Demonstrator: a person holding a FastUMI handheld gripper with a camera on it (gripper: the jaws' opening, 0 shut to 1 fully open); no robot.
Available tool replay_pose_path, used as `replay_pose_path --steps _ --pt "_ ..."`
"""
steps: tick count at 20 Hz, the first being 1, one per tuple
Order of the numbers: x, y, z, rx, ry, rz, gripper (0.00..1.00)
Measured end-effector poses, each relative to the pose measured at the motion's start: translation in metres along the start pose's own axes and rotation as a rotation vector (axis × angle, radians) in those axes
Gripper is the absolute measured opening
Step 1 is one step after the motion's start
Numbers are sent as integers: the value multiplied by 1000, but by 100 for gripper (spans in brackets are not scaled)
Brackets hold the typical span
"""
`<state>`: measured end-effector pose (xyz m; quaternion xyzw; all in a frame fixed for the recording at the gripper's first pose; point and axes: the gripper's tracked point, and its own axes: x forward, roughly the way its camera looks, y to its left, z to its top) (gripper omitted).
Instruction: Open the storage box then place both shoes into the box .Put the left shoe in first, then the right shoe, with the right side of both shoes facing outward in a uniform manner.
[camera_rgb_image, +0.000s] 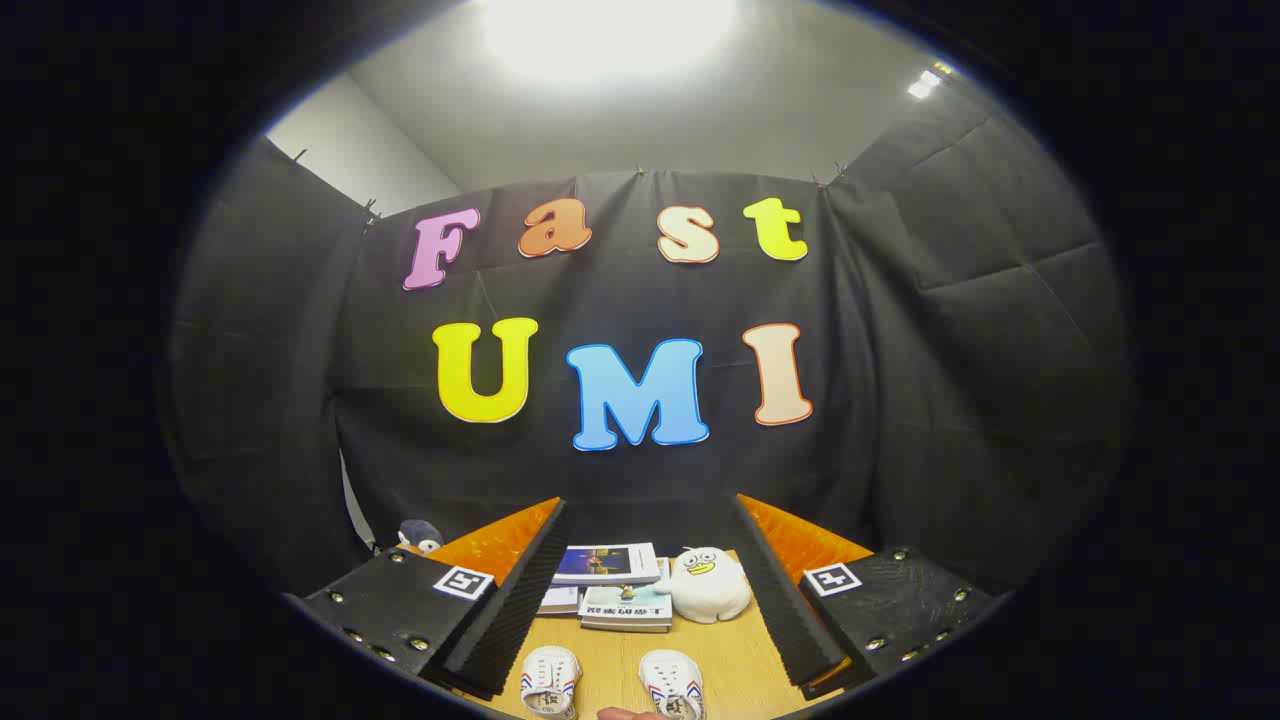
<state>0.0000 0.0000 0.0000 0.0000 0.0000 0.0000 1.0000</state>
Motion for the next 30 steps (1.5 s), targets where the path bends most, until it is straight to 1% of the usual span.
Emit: replay_pose_path --steps 3,13,17,22,26,30 --pt "-1 14 -3 8 9 35 97" --pt "2 22 -9 5 23 49 97" --pt "7 29 -21 13 55 72 97" --pt "14 51 -45 51 127 153 97" --pt "15 89 -73 92 226 300 98" --pt "10 127 -116 133 369 444 98"
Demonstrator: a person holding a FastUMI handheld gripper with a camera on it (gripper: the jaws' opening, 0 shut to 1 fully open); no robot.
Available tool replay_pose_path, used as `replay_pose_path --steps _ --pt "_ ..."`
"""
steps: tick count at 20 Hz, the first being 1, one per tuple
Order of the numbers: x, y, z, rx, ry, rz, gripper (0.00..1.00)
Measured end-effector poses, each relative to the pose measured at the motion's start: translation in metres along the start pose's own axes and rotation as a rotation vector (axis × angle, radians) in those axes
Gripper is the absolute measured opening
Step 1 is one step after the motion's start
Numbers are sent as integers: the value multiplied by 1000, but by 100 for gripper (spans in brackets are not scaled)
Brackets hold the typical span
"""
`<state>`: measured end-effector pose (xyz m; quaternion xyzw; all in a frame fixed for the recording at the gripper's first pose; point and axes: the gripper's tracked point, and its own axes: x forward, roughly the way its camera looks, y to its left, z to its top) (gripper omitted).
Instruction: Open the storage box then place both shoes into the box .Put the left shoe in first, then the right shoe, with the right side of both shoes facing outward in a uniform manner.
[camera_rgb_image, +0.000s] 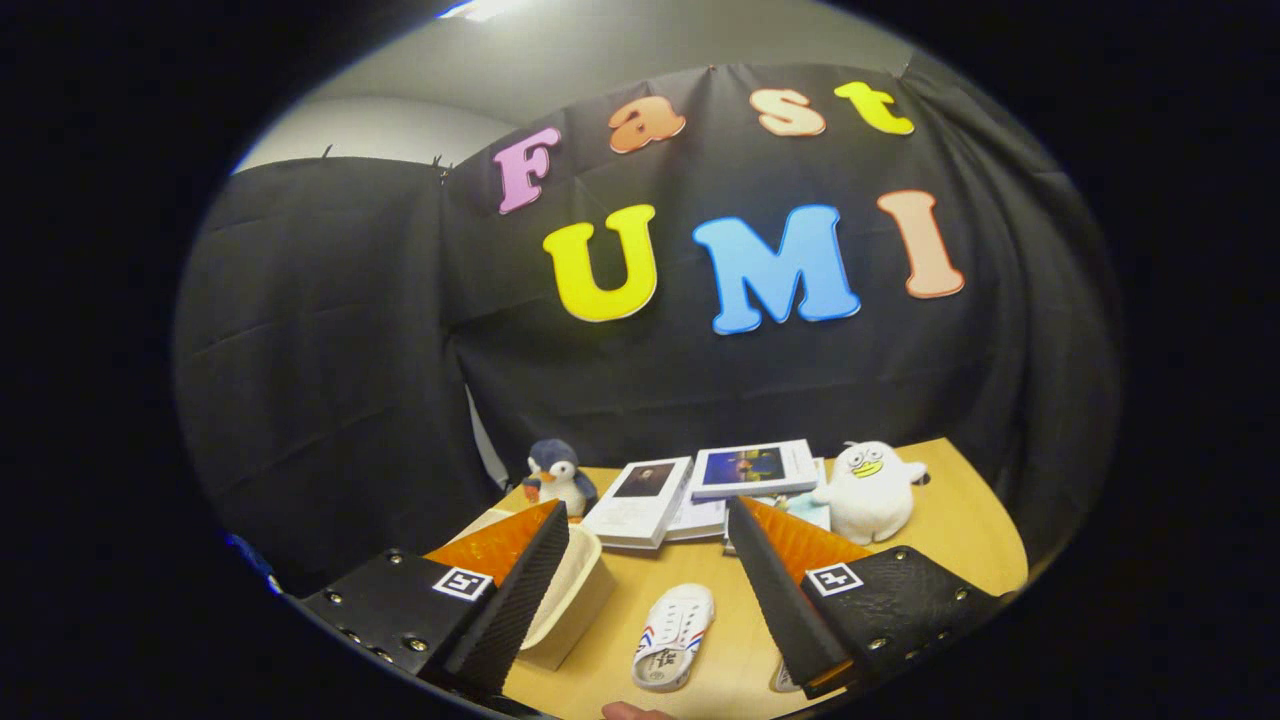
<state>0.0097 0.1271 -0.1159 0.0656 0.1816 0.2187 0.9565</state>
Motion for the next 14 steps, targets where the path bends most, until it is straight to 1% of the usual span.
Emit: replay_pose_path --steps 7,8,11,14 --pt "40 45 -68 163 229 200 98" --pt "47 51 -79 186 259 227 97" --pt "62 60 -111 271 361 280 97" --pt "73 68 -136 313 385 315 97"
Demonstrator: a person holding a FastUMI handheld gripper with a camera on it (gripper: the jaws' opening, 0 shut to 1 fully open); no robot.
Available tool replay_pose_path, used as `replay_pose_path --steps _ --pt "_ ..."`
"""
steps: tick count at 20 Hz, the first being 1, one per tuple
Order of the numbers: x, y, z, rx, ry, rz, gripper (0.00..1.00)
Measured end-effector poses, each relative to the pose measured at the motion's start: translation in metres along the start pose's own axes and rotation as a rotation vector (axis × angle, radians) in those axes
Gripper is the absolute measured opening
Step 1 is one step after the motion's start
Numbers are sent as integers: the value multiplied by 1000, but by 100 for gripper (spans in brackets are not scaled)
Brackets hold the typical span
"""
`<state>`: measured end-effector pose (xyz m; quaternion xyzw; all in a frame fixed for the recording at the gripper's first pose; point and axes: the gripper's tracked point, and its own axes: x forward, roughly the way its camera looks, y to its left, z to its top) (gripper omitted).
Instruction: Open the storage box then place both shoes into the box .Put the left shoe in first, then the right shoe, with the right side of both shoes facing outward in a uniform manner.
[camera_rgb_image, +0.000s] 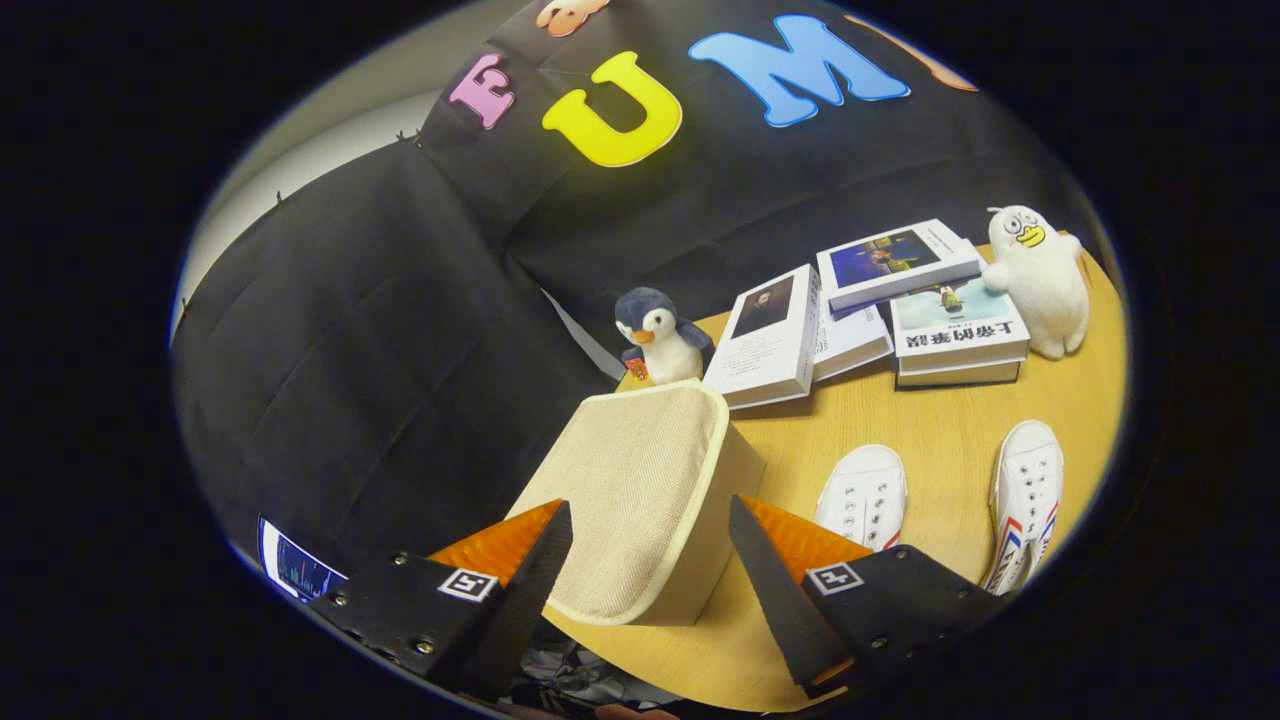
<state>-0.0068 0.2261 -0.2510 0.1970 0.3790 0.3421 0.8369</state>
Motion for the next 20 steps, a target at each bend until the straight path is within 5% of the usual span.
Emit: replay_pose_path --steps 6,13,15,20 --pt "41 -8 -28 300 60 83 96" --pt "67 -5 -36 394 139 121 95" --pt "68 -2 -35 410 150 122 83" --pt "61 1 -19 498 147 113 16"
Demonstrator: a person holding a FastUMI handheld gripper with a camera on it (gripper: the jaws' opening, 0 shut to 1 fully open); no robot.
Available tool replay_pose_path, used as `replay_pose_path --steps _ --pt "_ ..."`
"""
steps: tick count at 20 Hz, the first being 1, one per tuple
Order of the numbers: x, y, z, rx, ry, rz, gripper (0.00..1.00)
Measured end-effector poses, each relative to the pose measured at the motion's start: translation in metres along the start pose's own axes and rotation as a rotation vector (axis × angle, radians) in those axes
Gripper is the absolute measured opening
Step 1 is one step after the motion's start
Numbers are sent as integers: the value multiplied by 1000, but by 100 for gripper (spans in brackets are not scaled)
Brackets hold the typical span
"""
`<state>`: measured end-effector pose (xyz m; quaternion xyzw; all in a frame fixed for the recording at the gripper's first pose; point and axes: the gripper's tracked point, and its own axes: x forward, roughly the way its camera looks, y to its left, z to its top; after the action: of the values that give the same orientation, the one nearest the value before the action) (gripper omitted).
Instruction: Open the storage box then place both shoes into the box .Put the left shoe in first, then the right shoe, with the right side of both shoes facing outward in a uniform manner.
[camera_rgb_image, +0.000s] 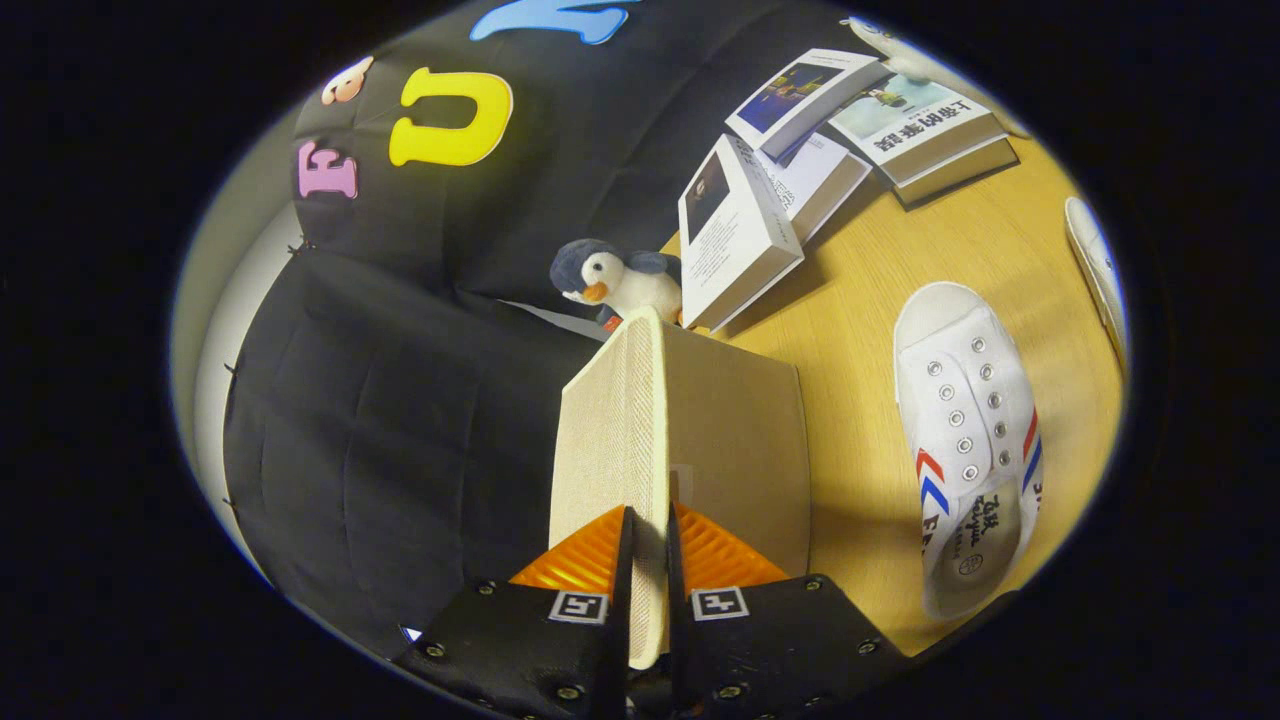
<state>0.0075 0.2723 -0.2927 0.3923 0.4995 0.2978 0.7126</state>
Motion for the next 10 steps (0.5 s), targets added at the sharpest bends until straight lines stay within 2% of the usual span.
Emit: replay_pose_path --steps 3,10 --pt "-5 11 2 -63 26 -1 6" --pt "-16 83 14 -173 7 17 6"
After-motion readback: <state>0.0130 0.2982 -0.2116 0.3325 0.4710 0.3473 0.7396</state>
